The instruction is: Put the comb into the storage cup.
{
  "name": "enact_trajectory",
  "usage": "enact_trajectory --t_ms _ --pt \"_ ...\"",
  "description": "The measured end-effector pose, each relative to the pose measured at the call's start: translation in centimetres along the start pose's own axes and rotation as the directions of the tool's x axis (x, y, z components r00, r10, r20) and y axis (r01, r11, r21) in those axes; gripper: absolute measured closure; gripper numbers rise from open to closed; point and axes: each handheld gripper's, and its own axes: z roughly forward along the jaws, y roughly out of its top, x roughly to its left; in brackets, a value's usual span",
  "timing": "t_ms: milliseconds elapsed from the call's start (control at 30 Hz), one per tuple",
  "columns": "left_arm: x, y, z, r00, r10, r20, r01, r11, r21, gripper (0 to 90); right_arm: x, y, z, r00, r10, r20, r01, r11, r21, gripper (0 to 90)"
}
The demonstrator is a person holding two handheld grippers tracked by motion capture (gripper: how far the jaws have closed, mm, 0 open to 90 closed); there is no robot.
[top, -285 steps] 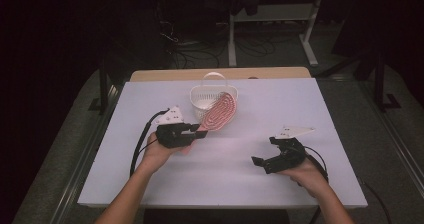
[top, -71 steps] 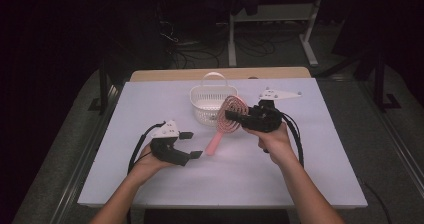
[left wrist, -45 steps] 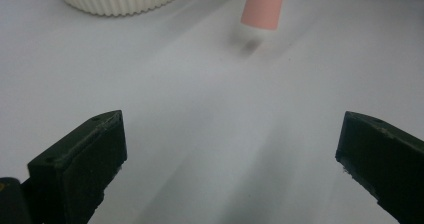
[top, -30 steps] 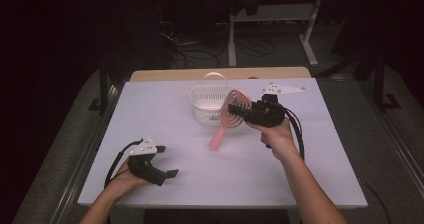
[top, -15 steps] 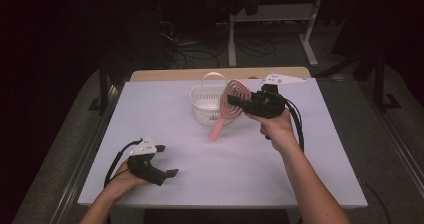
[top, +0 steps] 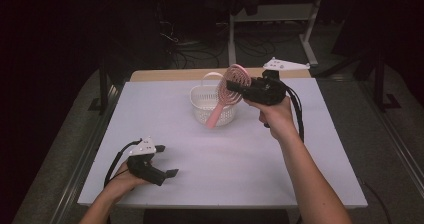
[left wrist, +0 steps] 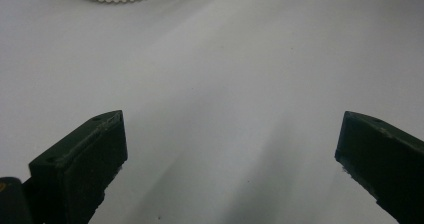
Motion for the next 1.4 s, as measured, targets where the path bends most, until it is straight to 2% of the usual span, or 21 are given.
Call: enact_trajectory --t_ms 500,733,1100,1400 --pt "-0.1 0.1 0.1 1.0 0.001 -0.001 -0.001 0.9999 0.011 0.0 -0.9 2.6 0.4 0.9995 0.012 0.03 -0.01 0.998 -0.062 62.8" --pt "-0.1 0.1 0.2 1.0 0.006 -0.001 -0.006 0.9998 0.016 0.0 -1.7 3.3 1.0 0.9977 0.025 0.063 -0.019 0.996 -0.087 62.8" --pt "-0.2 0.0 0.3 0.9997 0.024 0.008 -0.024 0.9995 0.019 0.0 -3.7 2.8 2.7 0.9913 0.058 0.118 -0.048 0.995 -0.089 62.8" --pt "-0.2 -0.1 0.4 0.9997 0.025 0.005 -0.025 0.9994 0.022 0.0 -4.2 2.1 4.5 0.9892 0.068 0.13 -0.06 0.996 -0.068 62.7"
